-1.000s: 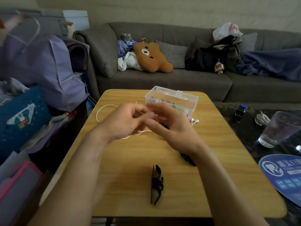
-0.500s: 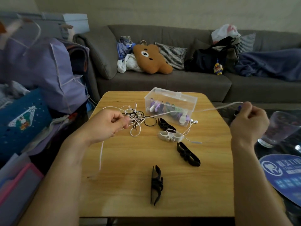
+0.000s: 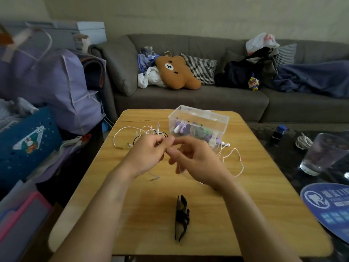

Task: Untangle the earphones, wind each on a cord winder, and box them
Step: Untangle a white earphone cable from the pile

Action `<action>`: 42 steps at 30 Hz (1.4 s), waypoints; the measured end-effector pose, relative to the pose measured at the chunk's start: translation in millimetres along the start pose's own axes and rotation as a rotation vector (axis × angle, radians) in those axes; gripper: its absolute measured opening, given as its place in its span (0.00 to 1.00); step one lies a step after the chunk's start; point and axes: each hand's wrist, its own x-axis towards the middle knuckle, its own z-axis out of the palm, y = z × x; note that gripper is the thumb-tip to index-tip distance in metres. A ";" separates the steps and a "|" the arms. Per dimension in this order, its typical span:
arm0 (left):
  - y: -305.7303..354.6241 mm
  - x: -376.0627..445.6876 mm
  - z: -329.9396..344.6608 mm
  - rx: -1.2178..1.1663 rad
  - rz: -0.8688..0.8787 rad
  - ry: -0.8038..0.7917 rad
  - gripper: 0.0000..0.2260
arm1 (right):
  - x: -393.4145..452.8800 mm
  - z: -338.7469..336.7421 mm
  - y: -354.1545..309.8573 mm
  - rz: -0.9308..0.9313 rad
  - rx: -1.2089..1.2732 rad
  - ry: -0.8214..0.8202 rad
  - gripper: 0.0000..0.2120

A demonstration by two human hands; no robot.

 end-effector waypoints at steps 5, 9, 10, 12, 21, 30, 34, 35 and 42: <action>0.4 -1.8 -7.1 -0.077 -0.067 -0.157 0.20 | 6.0 -20.6 10.7 0.089 0.052 0.331 0.09; 5.1 -5.2 -10.2 -0.199 -0.096 -0.297 0.16 | 5.2 -44.1 19.1 0.234 0.301 0.678 0.10; 6.3 -6.2 -10.5 -0.227 -0.097 -0.321 0.15 | 5.2 -47.9 21.5 0.268 0.368 0.739 0.11; 8.1 -7.9 -9.9 -0.270 -0.087 -0.341 0.13 | 4.8 -52.9 25.4 0.321 0.427 0.804 0.11; 14.2 -10.2 10.7 -0.519 -0.038 -0.255 0.09 | -0.5 -38.4 12.4 -0.076 -0.152 0.519 0.17; 17.9 -15.7 -9.6 -0.609 -0.132 -0.645 0.10 | -0.8 -12.4 1.7 -0.135 0.342 -0.038 0.11; 18.7 -16.0 -11.4 -0.690 -0.125 -0.600 0.09 | 2.2 -8.4 3.2 -0.130 0.400 0.105 0.08; 17.7 -15.3 -11.6 -0.722 -0.123 -0.566 0.08 | 2.1 -9.5 3.3 -0.124 0.412 0.125 0.09; 18.7 -11.8 -2.7 -0.770 -0.042 -0.279 0.09 | -1.4 -14.4 0.2 -0.043 0.276 0.128 0.06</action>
